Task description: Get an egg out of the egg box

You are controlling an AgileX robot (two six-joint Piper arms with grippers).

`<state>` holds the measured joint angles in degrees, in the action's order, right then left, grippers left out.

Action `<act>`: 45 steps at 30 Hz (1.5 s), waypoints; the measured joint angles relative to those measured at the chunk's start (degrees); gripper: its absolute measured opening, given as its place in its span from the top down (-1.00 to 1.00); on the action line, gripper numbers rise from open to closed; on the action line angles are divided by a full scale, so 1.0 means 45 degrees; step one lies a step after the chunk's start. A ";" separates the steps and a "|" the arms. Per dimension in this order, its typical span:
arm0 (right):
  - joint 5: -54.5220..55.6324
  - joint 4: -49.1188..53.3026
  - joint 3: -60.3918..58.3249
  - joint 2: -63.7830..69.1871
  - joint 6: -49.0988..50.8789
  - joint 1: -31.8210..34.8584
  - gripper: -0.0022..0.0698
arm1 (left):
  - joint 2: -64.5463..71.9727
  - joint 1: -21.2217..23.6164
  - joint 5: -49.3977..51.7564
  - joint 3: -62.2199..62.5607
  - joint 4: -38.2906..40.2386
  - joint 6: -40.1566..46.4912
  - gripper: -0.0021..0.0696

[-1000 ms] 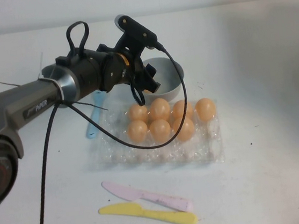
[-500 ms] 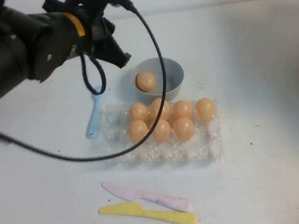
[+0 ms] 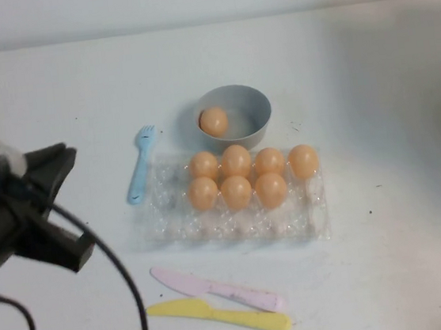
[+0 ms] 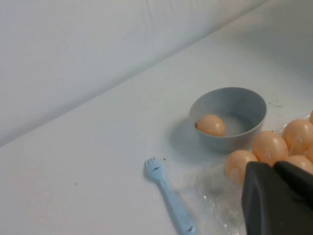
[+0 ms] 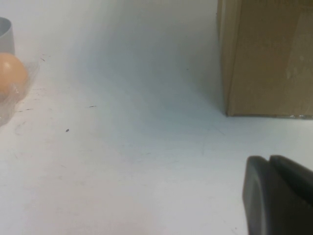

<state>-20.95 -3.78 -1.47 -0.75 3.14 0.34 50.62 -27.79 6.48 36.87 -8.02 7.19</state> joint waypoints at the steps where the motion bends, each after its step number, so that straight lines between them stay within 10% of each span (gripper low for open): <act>1: 0.0000 0.0000 0.0000 0.0000 0.0000 0.0000 0.99 | -0.0717 0.0198 0.0000 -0.0550 0.0280 0.0000 0.94; 22: 0.0000 0.0000 0.0000 0.0000 0.0000 0.0000 0.99 | -0.9818 0.3490 0.2806 -0.5355 0.2269 -0.0756 0.95; 45: -0.0006 0.0000 0.0000 -0.0009 0.0000 0.0000 0.99 | -1.1371 0.4025 0.3261 -0.8506 0.2459 -0.0786 0.95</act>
<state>-20.98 -3.78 -1.47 -0.79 3.14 0.34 -0.55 -9.68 21.16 -1.41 3.05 3.65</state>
